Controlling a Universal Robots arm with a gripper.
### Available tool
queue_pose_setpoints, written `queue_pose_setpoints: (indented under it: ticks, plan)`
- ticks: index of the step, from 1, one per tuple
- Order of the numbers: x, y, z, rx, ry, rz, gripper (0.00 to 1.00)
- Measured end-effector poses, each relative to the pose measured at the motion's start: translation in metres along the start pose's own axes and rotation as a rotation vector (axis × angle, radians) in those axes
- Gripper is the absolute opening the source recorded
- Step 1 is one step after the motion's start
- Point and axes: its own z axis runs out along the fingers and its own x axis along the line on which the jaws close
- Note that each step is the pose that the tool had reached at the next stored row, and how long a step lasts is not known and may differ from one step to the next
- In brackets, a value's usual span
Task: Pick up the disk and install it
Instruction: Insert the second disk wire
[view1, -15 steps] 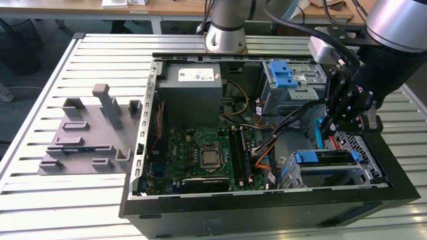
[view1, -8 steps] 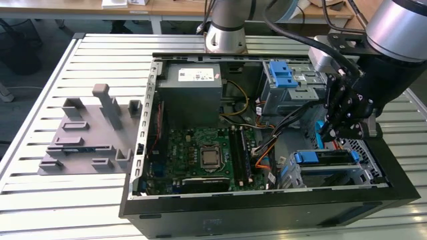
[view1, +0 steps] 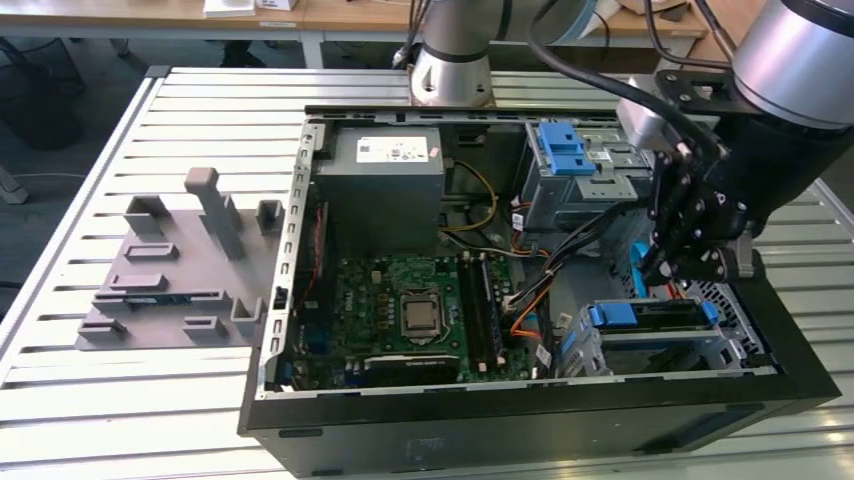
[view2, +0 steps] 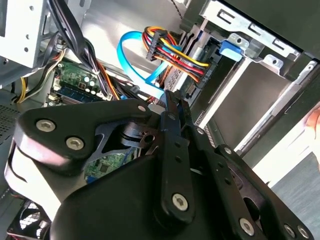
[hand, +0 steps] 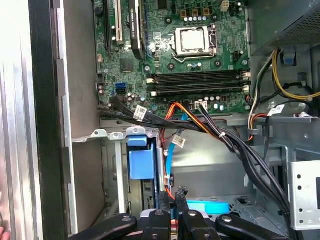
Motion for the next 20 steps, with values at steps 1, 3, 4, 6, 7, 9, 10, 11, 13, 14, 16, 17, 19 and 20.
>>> queue_pose_setpoints:
  ticks: [1,3,4,6,7,9,10,11,13,14,16,17,19,20]
  plan:
    - [0.0014,-0.0001,0.0006,-0.0001,-0.0011,0.0,0.16]
    - [0.0042,-0.0004,0.0017,-0.0002,-0.0028,0.0,0.16]
    - [0.0052,-0.0005,0.0021,-0.0003,-0.003,0.0,0.16]
    - [0.0066,-0.0007,0.0027,-0.0003,-0.0029,0.0,0.16]
    - [0.0073,-0.0007,0.003,-0.0003,-0.0029,0.0,0.16]
    - [0.0088,-0.0009,0.0036,-0.0003,-0.003,0.0,0.16]
    - [0.0096,-0.001,0.004,-0.0003,-0.003,0.0,0.16]
    - [0.0101,-0.001,0.0044,-0.0003,-0.0031,0.0,0.16]
    - [0.0101,-0.001,0.0045,-0.0003,-0.0031,0.0,0.16]
    - [0.0101,-0.001,0.0045,-0.0003,-0.003,0.0,0.16]
    - [0.0103,-0.001,0.0044,-0.0003,-0.0028,0.0,0.16]
    - [0.011,-0.0011,0.0045,-0.0003,-0.0027,0.0,0.16]
    - [0.0128,-0.0012,0.0049,-0.0003,-0.003,0.0,0.16]
    - [0.0135,-0.0013,0.0051,-0.0003,-0.0029,0.0,0.16]
